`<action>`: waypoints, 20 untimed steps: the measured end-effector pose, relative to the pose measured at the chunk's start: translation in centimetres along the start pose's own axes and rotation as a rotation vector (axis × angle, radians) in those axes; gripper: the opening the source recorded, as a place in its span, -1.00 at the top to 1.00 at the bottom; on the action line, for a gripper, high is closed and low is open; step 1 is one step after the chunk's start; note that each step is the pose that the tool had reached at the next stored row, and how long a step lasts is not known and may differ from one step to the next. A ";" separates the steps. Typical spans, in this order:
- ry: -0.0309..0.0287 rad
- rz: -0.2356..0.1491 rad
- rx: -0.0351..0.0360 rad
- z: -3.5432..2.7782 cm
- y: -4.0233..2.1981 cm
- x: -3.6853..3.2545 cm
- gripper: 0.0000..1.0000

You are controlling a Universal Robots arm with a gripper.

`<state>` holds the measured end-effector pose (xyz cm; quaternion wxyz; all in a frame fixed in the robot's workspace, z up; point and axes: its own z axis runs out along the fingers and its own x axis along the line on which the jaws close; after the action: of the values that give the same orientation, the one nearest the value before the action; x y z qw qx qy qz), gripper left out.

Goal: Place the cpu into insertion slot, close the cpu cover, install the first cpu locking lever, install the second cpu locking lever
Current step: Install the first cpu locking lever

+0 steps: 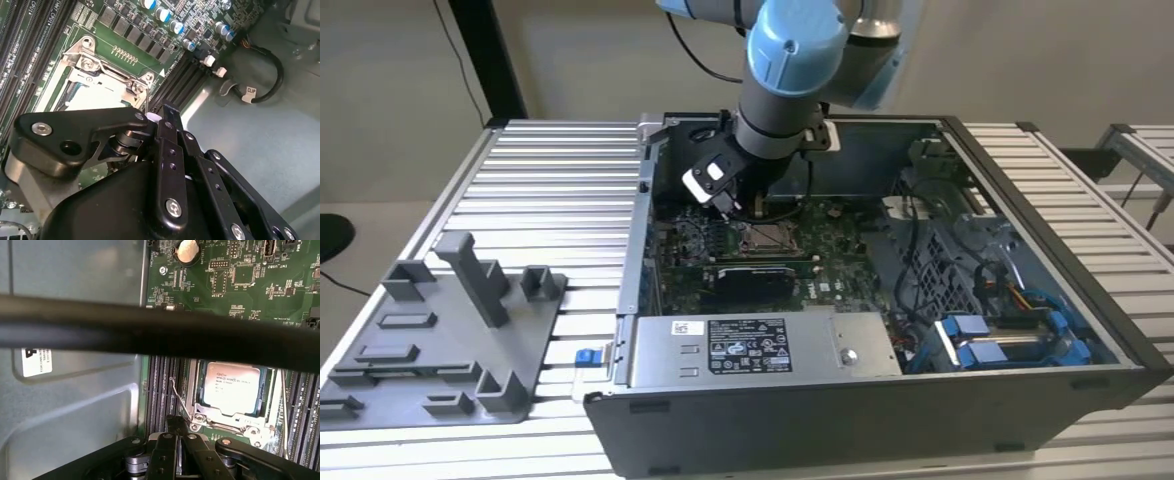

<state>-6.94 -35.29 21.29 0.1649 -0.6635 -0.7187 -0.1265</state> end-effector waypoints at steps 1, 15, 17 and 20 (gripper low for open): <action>0.0000 0.000 -0.0005 0.05 0.00 -0.02 1.00; -0.0009 -0.004 -0.0080 0.97 0.01 -0.43 1.00; -0.0008 -0.004 -0.0082 1.11 0.01 -0.49 1.00; -0.0008 -0.004 -0.0082 1.29 0.02 -0.57 1.00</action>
<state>-6.98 -35.29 19.88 0.1617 -0.6630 -0.7194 -0.1295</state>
